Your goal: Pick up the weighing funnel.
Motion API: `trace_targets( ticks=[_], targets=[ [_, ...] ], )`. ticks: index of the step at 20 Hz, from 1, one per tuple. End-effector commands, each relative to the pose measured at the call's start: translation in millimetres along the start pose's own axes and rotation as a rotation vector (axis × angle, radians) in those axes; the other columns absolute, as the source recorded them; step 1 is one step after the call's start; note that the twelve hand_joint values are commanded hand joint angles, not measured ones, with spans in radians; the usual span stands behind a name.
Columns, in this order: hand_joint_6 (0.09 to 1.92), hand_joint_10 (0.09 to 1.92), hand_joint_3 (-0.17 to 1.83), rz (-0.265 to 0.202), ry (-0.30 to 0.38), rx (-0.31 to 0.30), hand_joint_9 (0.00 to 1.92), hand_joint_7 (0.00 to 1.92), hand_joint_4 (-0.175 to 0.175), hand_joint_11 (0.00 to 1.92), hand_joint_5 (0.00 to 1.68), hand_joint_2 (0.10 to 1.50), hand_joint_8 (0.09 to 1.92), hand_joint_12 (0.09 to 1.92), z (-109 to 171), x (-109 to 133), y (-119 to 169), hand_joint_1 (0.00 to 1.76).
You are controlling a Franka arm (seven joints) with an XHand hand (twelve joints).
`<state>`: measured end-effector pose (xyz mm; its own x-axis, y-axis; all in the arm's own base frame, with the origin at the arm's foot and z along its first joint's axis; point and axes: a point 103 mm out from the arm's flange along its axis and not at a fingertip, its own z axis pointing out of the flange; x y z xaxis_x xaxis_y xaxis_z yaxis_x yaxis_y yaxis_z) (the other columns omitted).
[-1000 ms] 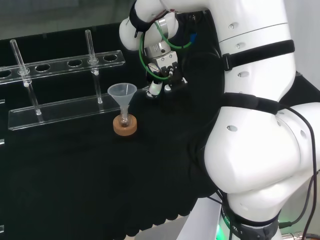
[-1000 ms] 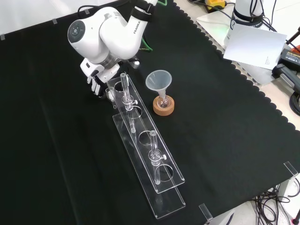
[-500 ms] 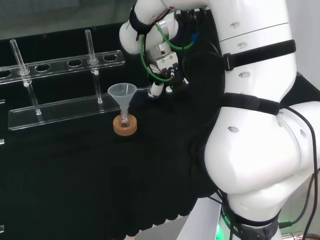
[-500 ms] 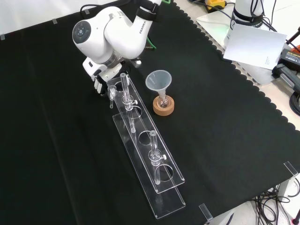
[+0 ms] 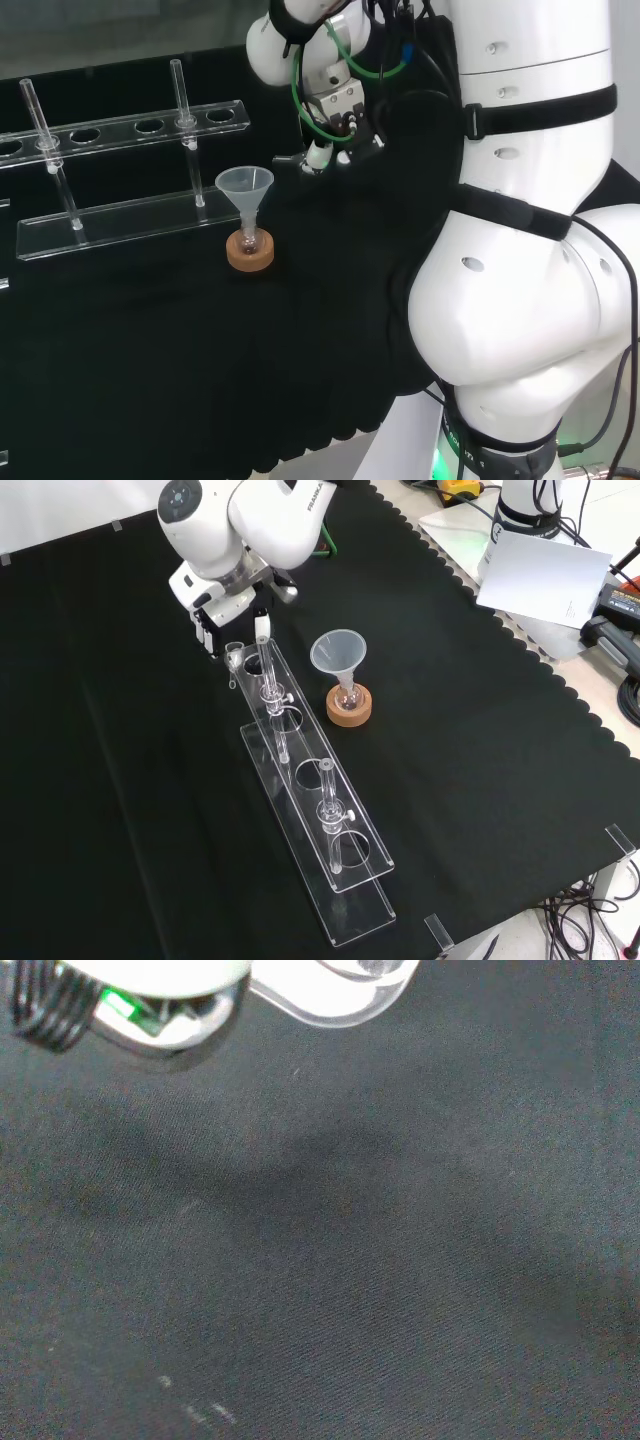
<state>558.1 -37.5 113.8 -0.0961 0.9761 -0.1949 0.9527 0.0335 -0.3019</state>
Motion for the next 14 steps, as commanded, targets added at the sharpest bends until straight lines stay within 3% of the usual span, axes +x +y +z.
trace_targets(
  ticks=[1,8,14],
  targets=[
    [0.21,0.09,0.61,0.015,-0.046,0.044,1.42,1.14,0.175,1.18,1.50,0.61,0.47,0.81,-13,-21,-15,1.17],
    [0.19,0.09,0.61,0.043,-0.081,0.072,1.42,1.12,0.175,1.18,1.51,0.61,0.46,0.81,-36,-40,-42,1.16],
    [0.19,0.09,0.61,0.060,-0.106,0.075,1.42,1.12,0.175,1.18,1.51,0.61,0.46,0.81,-45,-41,-67,1.16]
  ],
)
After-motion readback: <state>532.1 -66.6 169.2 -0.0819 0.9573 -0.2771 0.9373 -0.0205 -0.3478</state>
